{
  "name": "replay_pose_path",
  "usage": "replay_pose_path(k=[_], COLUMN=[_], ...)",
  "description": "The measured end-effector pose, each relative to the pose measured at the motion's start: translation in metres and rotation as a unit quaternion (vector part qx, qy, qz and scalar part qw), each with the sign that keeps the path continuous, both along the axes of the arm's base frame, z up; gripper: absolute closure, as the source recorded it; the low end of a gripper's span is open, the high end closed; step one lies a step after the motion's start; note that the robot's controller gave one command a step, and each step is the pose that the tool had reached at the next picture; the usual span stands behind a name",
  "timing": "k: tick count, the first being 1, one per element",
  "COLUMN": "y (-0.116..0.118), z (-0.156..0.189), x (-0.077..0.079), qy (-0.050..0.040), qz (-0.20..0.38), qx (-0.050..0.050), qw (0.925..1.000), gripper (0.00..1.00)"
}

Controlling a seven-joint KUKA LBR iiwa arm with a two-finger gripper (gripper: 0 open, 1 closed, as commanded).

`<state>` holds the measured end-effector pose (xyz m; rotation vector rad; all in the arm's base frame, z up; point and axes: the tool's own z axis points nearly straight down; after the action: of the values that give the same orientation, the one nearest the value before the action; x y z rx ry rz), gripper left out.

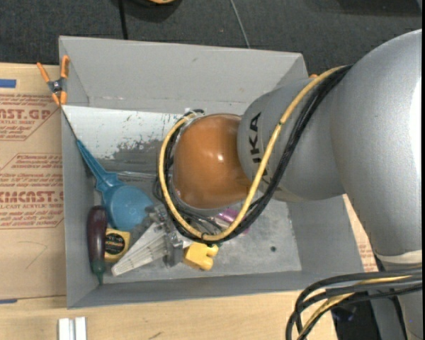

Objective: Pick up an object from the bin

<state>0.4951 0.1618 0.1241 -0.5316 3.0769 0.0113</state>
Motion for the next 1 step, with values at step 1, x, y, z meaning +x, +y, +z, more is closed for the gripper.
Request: replay_pose_path(k=[1], y=[0.0001], z=[0.0086], x=[-0.0002], qy=[0.0002], qz=[0.0], qx=[0.0], qw=[1.0], gripper=[1.0])
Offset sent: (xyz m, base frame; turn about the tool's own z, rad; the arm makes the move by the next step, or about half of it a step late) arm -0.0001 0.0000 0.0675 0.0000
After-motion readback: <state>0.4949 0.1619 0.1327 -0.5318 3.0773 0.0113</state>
